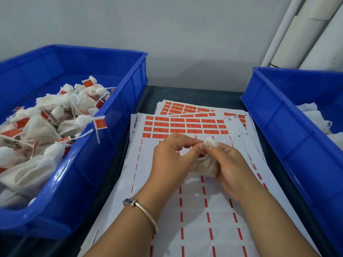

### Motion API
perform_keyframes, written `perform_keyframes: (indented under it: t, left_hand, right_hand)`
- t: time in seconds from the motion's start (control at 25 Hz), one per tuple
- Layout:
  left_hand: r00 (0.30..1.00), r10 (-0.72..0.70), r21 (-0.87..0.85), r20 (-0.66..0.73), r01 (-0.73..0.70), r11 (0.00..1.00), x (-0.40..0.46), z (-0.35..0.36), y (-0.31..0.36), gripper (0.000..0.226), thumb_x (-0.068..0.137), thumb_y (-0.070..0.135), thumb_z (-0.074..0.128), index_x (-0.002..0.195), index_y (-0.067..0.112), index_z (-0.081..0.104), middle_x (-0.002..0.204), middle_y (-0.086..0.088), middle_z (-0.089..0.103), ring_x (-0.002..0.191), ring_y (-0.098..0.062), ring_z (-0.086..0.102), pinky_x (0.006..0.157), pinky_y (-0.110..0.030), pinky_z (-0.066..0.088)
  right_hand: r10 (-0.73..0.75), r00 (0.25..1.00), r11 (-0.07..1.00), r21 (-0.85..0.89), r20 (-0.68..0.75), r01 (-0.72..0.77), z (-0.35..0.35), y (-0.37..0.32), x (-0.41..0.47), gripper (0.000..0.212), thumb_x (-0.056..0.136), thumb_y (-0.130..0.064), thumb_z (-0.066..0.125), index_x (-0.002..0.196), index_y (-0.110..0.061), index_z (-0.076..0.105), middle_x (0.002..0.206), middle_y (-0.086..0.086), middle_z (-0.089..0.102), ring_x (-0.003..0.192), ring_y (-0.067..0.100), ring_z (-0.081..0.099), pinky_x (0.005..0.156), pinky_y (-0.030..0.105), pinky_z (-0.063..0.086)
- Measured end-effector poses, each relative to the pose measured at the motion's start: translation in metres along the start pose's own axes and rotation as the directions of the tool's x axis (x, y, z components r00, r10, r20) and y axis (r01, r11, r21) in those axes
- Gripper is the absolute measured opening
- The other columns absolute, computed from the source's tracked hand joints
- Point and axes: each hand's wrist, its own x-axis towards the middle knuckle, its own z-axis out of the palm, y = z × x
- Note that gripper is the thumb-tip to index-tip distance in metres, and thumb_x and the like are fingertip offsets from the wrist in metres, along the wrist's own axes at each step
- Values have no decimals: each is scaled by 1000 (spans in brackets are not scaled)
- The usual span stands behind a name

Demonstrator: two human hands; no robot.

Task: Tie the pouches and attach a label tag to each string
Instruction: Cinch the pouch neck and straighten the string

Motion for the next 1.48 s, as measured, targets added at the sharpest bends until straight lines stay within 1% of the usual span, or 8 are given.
perform_keyframes:
  t: [0.24, 0.36, 0.6, 0.84, 1.04, 1.16, 1.28, 1.48]
  left_hand:
    - [999, -15, 120, -36, 20, 993, 4, 2, -7, 23, 87, 32, 61, 71, 44, 50, 74, 26, 55, 83, 21, 48, 60, 3, 37]
    - [998, -23, 189, -58, 34, 981, 6, 3, -10, 23, 88, 34, 59, 70, 44, 47, 71, 28, 53, 84, 23, 46, 51, -4, 36]
    - [994, -58, 238, -87, 78, 968, 6, 2, -11, 21, 89, 36, 55, 72, 43, 45, 72, 27, 51, 71, 4, 54, 54, -6, 32]
    - [993, -63, 254, -95, 85, 963, 8, 0, -11, 22, 90, 35, 54, 73, 44, 44, 75, 27, 50, 72, 4, 52, 56, -6, 31]
    - [993, -54, 264, -107, 81, 961, 7, 0, -9, 19, 90, 35, 54, 76, 42, 43, 74, 28, 48, 71, 4, 51, 55, -5, 30]
    - [990, -70, 260, -120, 99, 960, 8, -1, -8, 20, 90, 36, 53, 74, 42, 42, 75, 27, 48, 71, 3, 50, 56, -6, 30]
    - [980, -122, 242, -157, 158, 957, 11, -2, -9, 18, 90, 36, 52, 75, 40, 44, 75, 26, 48, 70, 1, 50, 56, -7, 29]
    - [962, -141, 226, -235, 195, 954, 12, -4, -9, 14, 92, 34, 50, 79, 37, 45, 76, 24, 48, 70, -1, 50, 56, -8, 29]
  right_hand:
    - [-23, 994, 998, -51, 105, 28, 2, -2, -2, 25, 68, -49, 61, 84, -34, 73, 73, -6, 67, 78, 14, 65, 88, 35, 53]
    - [-7, 990, 998, -65, 140, 16, 2, -2, -2, 9, 87, -27, 60, 91, -30, 68, 69, -6, 65, 73, 13, 63, 78, 27, 54]
    - [94, 977, 985, 122, 192, -119, -2, -3, -1, 30, 90, 1, 42, 101, -17, 63, 82, 2, 64, 70, 17, 62, 71, 29, 54]
    - [156, 980, 987, 13, 123, -158, 0, -4, 1, 21, 91, 0, 46, 86, -14, 62, 71, 5, 61, 58, 15, 62, 62, 25, 53]
    - [107, 992, 990, -102, 61, -100, 2, -4, 1, 19, 87, -22, 64, 68, -23, 62, 75, 0, 66, 52, 12, 58, 61, 24, 49]
    - [110, 991, 993, -56, 73, -106, 1, -5, 1, 20, 91, -31, 57, 76, -20, 64, 70, 1, 64, 52, 11, 57, 57, 22, 48]
    - [133, 984, 991, -15, 117, -132, -3, -5, 0, 29, 95, -20, 46, 76, -19, 67, 66, 6, 60, 55, 13, 57, 58, 26, 49]
    - [139, 985, 990, -17, 98, -138, -1, -6, 0, 19, 89, -5, 54, 79, -15, 66, 73, 1, 61, 60, 13, 56, 52, 20, 47]
